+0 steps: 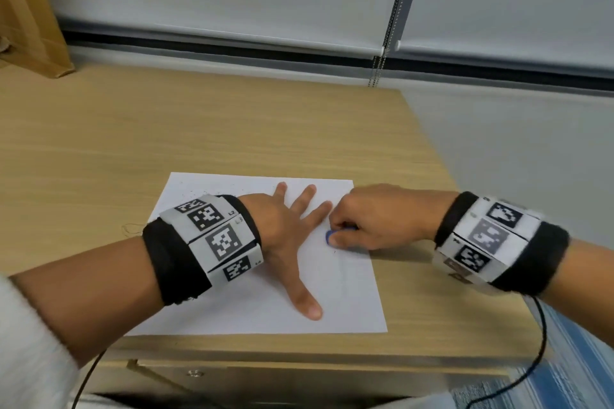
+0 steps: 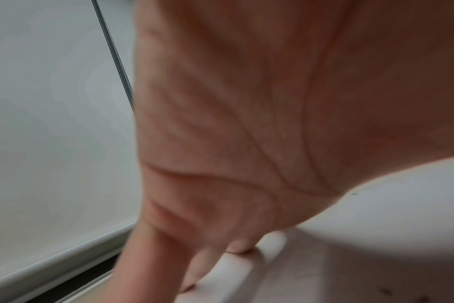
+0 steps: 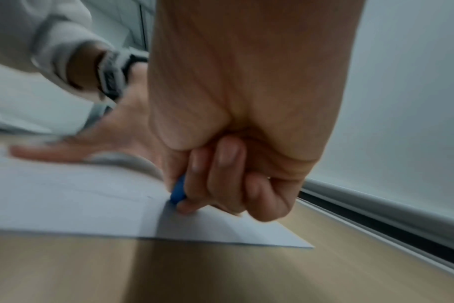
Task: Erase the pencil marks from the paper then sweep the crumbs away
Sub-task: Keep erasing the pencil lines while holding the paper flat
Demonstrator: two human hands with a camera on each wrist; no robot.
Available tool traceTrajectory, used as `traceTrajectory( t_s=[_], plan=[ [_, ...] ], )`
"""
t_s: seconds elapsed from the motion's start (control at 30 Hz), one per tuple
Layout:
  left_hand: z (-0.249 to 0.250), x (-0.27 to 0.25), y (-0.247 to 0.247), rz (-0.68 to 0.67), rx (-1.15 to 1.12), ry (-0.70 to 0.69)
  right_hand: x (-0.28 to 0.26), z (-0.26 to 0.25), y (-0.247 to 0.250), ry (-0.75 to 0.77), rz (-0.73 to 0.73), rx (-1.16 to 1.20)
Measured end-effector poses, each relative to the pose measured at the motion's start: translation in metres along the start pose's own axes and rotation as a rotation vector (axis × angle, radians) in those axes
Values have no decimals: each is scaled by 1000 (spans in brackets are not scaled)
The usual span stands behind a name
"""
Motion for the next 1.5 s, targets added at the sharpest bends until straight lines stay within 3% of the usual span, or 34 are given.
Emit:
traceTrajectory(
  t_s=[0.1,0.3,0.43,0.6,0.77,0.93,1.07,1.3,1.5],
  plan=[
    [2,0,0,-12,15,14,-23,-20,-14,140,-111,61],
    [2,-4,2,-2,3,21,-9,2,-4,15,12,34],
    [4,-4,1,-6,8,23,-30,-20,-18,130,-83,52],
    [3,-4,2,-20,-16,31,-11,6,-4,31,15,68],
    [4,-5,2,-8,5,35,-33,-20,-21,140,-92,88],
    [4,-5,3,-10,10,61,-14,6,-8,33,-1,157],
    [5,-7,2,-8,16,52,-31,1,-22,45,-50,141],
    [13,-16,-2,165,47,-66,-34,-6,-21,26,-87,112],
    [19,-13,-6,160,47,-64,-23,-3,-9,-35,-18,-15]
  ],
)
Point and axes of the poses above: each hand's wrist, its own x-axis towards the middle knuckle, its own y-axis out of the back of the hand, z = x × y, the point moved 1 cm from there along x, towards the middle knuckle, and after that the axes turned 1 degree about -z, right-handed, at the moved point
